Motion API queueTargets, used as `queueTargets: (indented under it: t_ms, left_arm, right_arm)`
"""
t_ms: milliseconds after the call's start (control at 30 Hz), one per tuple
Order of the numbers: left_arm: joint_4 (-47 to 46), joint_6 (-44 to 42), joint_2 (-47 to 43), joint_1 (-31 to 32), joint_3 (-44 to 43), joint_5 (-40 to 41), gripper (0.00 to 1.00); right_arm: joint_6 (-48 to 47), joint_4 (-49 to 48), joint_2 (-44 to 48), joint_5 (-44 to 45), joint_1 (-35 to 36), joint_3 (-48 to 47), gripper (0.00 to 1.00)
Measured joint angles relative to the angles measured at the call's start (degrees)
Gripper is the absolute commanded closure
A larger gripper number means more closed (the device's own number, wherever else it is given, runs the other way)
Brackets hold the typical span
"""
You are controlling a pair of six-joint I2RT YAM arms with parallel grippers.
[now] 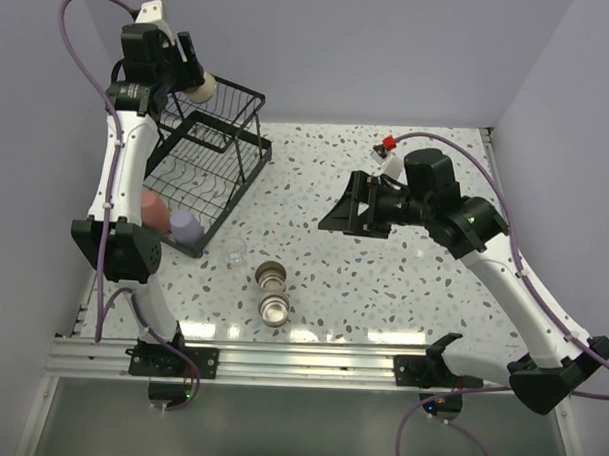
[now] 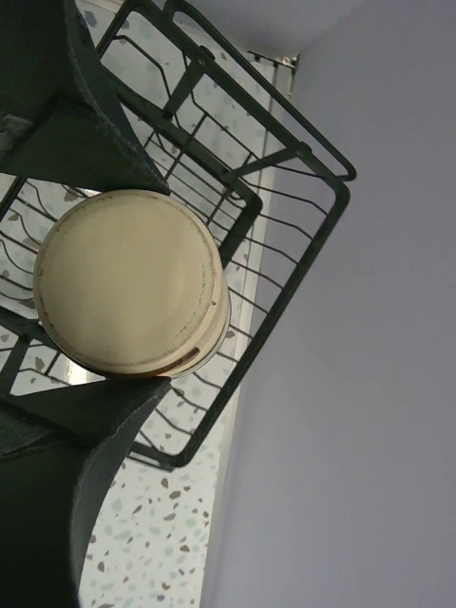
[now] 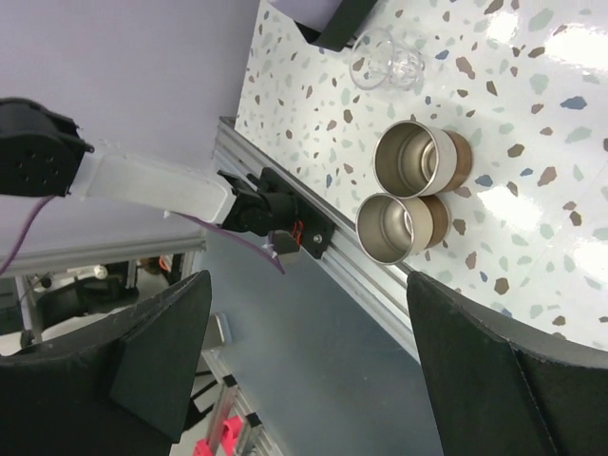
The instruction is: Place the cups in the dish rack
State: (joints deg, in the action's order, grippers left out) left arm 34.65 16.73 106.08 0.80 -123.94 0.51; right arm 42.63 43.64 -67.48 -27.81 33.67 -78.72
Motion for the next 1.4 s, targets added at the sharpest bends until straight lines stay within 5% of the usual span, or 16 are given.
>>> queueTargets:
  t_ms: [867, 1000, 1033, 1100, 1300, 1400]
  left_arm:
    - [-1.31, -3.48, 14.84, -2.78, -4.72, 14.73, 0.95]
    - [-2.29, -3.93, 15.74, -2.78, -5.4, 16.81, 0.71]
    - [-2.45, -3.98, 15.89, -2.78, -5.51, 17.07, 0.53]
    - [-2.6, -4.11, 15.98, -2.78, -5.57, 17.29, 0.33]
    - [-2.45, -4.37, 15.98, -2.78, -5.6, 18.23, 0.04]
    - [-2.4, -4.09, 15.98, -2.78, -5.6, 19.08, 0.0]
  right_arm:
    - [-9.29, 8.76, -5.64, 2.86, -4.48, -7.74, 0.11]
    - [-9.7, 9.2, -5.64, 2.91, -5.01, -7.96, 0.11]
    - [-9.73, 9.27, -5.64, 2.91, -5.18, -7.96, 0.11]
    - [-9.75, 9.4, -5.64, 2.91, -5.44, -7.98, 0.11]
    - [-9.73, 9.51, -5.64, 2.89, -6.08, -7.98, 0.11]
    - [-9.73, 9.51, -5.64, 2.84, -6.27, -7.98, 0.11]
